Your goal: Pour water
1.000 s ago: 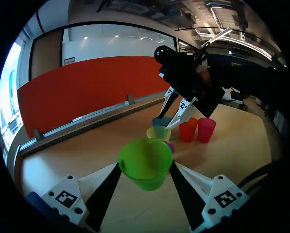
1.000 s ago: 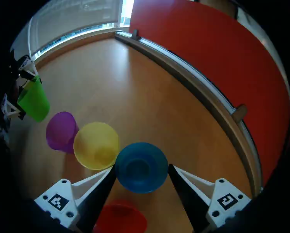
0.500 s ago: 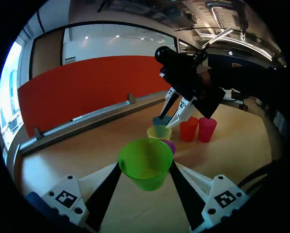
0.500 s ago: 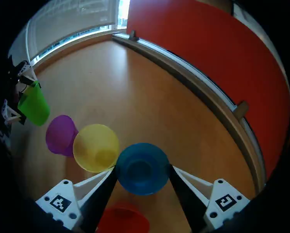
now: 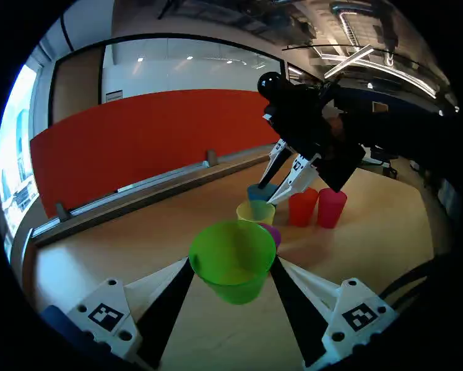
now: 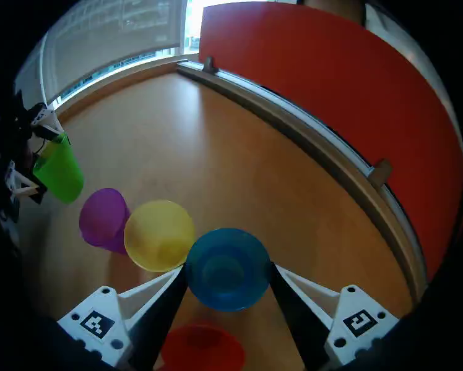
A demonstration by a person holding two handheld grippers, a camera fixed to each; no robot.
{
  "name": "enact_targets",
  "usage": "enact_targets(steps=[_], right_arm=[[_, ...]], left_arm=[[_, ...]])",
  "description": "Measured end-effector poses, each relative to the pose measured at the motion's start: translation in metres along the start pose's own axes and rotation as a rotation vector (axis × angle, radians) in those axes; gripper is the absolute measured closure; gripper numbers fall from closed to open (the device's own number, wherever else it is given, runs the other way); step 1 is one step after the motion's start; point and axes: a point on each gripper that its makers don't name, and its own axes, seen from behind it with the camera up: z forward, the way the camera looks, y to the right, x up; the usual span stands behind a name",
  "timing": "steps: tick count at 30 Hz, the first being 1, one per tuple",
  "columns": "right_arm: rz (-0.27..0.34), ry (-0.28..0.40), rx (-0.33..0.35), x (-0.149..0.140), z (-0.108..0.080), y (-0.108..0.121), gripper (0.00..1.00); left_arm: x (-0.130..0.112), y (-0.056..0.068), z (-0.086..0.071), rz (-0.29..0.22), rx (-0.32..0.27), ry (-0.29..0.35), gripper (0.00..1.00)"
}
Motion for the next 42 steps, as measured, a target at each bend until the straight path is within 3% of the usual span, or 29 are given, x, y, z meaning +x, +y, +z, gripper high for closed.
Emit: enact_targets(steps=[10, 17, 32, 42], right_arm=[[0.043, 0.089, -0.011, 0.011, -0.025, -0.008, 0.07], [0.051, 0.173, -0.017, 0.020, -0.053, -0.025, 0.07], [0.037, 0.306, -0.034, 0.011, -0.119, -0.086, 0.07], [0.030, 0.383, -0.056, -0.009, -0.146, -0.129, 0.07]], left_arm=[[0.003, 0.000, -0.009, 0.002, 0.016, 0.001, 0.13], [0.008, 0.005, -0.018, 0.000, 0.024, 0.009, 0.13], [0.025, 0.038, -0.050, 0.010, 0.017, 0.042, 0.13], [0.024, 0.066, -0.072, 0.032, -0.002, 0.043, 0.13]])
